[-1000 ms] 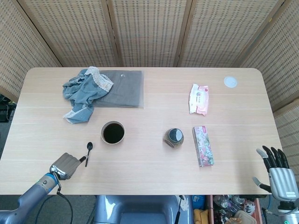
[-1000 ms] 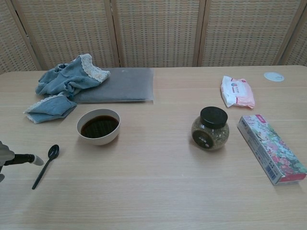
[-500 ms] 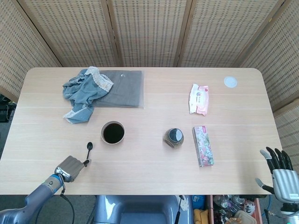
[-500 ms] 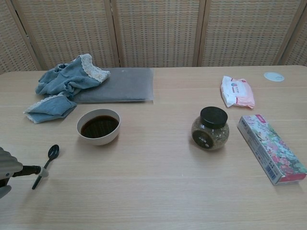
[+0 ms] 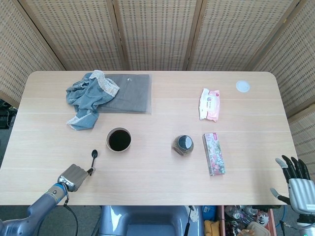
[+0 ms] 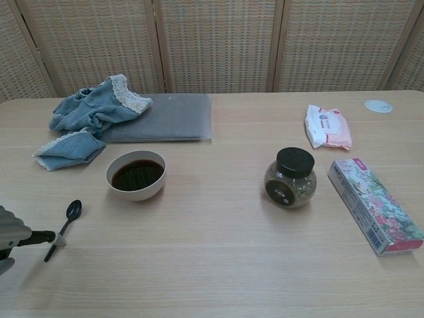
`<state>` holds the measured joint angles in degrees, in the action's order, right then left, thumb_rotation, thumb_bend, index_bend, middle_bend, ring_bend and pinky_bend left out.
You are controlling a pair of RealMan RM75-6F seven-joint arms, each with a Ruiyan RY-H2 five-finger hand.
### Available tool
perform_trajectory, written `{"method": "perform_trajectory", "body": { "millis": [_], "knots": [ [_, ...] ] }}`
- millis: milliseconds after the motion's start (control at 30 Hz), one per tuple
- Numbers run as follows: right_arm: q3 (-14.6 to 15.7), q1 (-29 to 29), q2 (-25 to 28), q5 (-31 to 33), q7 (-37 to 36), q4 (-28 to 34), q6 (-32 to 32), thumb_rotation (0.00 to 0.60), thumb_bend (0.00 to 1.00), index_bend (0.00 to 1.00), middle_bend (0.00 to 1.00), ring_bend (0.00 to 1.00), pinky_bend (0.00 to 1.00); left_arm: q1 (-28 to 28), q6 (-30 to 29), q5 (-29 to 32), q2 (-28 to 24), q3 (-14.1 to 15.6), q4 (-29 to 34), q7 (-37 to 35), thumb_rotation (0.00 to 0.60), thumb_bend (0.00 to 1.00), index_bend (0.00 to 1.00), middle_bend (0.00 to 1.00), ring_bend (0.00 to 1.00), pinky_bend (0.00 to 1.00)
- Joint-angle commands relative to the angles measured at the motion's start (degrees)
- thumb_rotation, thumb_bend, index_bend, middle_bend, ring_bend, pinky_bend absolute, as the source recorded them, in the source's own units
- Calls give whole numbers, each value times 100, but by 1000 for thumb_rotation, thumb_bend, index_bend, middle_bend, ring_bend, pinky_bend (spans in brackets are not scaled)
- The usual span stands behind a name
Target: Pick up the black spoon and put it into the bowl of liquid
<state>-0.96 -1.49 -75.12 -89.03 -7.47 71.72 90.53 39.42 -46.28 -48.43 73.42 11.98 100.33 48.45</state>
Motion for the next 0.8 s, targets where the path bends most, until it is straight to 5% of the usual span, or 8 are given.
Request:
{"method": "perform_trajectory", "body": {
  "millis": [33, 800],
  "knots": [
    [-1, -3, -2, 0, -3, -4, 2, 600, 213, 172, 184, 15, 40, 26, -43, 47, 10, 37, -16, -1, 600, 717, 86, 915, 691, 686],
    [-19, -69, 15, 46, 68, 46, 27, 600, 212, 171, 184, 14, 40, 312, -210, 691, 56, 70, -562, -204, 600, 717, 86, 915, 691, 686]
  ]
}}
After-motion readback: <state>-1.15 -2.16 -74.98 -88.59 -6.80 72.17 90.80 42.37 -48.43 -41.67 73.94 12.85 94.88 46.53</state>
